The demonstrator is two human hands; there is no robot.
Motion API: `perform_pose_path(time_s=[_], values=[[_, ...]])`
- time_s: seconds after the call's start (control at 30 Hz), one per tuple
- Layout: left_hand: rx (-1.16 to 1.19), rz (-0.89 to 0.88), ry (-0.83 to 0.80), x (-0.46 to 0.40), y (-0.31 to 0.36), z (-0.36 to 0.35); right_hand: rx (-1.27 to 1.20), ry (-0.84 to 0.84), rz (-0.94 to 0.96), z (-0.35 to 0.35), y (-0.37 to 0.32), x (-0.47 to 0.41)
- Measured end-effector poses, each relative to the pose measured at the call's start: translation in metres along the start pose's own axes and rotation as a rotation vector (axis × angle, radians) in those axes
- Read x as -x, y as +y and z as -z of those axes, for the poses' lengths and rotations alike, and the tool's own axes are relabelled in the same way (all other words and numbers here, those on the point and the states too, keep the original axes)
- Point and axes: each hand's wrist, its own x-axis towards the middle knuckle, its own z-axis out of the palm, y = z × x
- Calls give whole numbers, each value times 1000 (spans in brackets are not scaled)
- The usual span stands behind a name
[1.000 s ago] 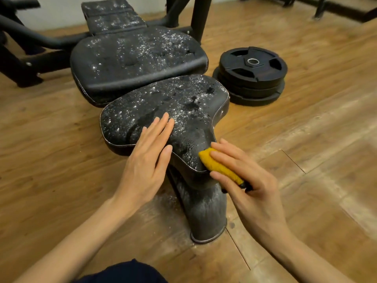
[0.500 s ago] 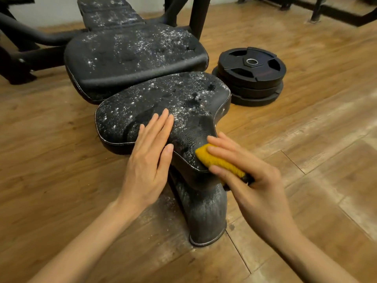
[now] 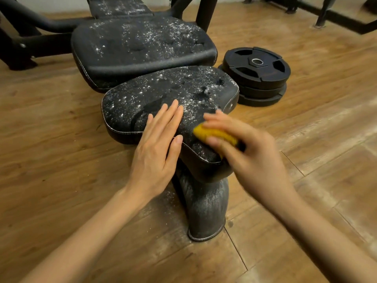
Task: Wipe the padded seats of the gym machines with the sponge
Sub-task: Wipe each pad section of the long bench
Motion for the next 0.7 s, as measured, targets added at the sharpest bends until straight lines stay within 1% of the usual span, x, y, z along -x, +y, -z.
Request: perform_pose_path(time_s=[0.07, 0.13, 0.27, 0.37, 0.43, 0.5, 0.63, 0.7], values=[[-1, -7, -18, 0, 0, 2, 30, 29, -39, 0, -1, -21], [15, 5, -15, 1, 0, 4, 65, 43, -31, 0, -2, -6], [2, 74, 66, 4, -11, 6, 173, 20, 151, -1, -6, 51], [-44, 62, 77, 4, -18, 4, 152, -23, 111, -3, -9, 19], [-60, 55, 83, 4, -19, 3, 225, -63, 85, -9, -14, -16], [-74, 40, 90, 5, -19, 1, 295, -98, 102, -9, -15, -23], [-80, 12, 115, 5, -23, -2, 323, -124, 137, 10, -20, 31], [-74, 13, 145, 4, -23, -4, 345, -121, 157, 14, -22, 40]])
